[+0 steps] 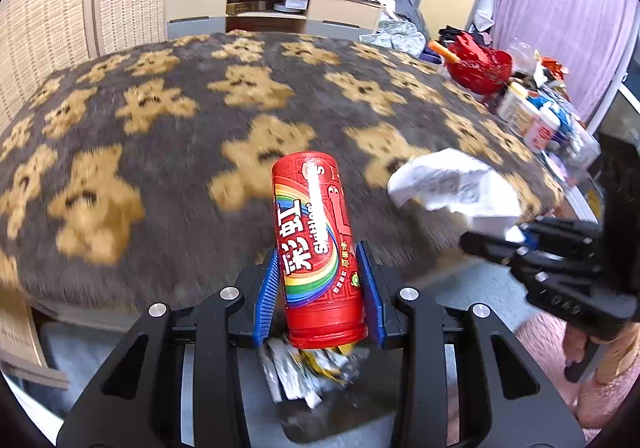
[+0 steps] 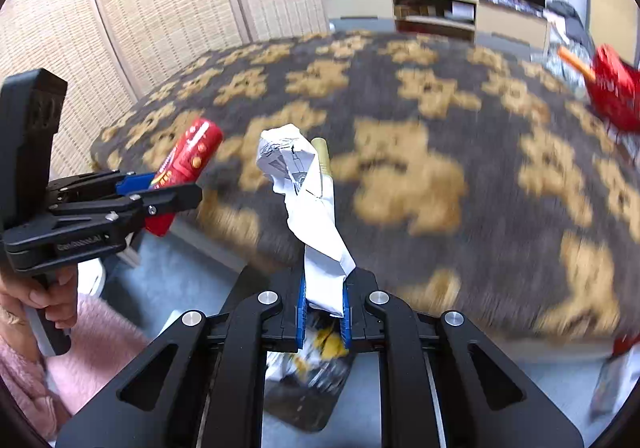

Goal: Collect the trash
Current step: 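Carry the red tube and tissue down into the black bin and open both tools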

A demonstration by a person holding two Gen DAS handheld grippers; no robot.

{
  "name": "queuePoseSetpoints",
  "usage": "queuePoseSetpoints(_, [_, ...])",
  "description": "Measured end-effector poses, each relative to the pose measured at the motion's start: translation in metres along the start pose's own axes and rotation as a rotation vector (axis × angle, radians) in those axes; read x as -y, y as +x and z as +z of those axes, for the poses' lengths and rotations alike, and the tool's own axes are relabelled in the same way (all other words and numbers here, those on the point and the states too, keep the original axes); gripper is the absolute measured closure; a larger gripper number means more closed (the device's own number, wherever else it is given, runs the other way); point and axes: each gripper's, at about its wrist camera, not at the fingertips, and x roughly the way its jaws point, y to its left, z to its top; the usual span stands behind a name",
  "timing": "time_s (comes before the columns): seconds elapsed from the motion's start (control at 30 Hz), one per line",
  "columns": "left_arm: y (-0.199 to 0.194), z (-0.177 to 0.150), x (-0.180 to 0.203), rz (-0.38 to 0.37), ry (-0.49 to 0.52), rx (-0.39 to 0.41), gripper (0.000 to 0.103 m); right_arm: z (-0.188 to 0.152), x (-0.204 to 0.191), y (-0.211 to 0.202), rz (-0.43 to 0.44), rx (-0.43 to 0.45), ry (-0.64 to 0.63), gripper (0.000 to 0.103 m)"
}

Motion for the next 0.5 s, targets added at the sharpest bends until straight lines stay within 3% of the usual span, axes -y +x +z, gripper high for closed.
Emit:
queuePoseSetpoints(0.3, [0.017,-0.072,0.012,-0.033,-0.04,-0.128,0.067,-0.069,-0.009,0.017,0.028,-0.148,0.113,0.089])
queuePoseSetpoints(0.5, [0.052,-0.105,0.011,-0.049,-0.065,-0.246,0.067,-0.088,-0.004,0.046,0.001,-0.219,0.186,0.089])
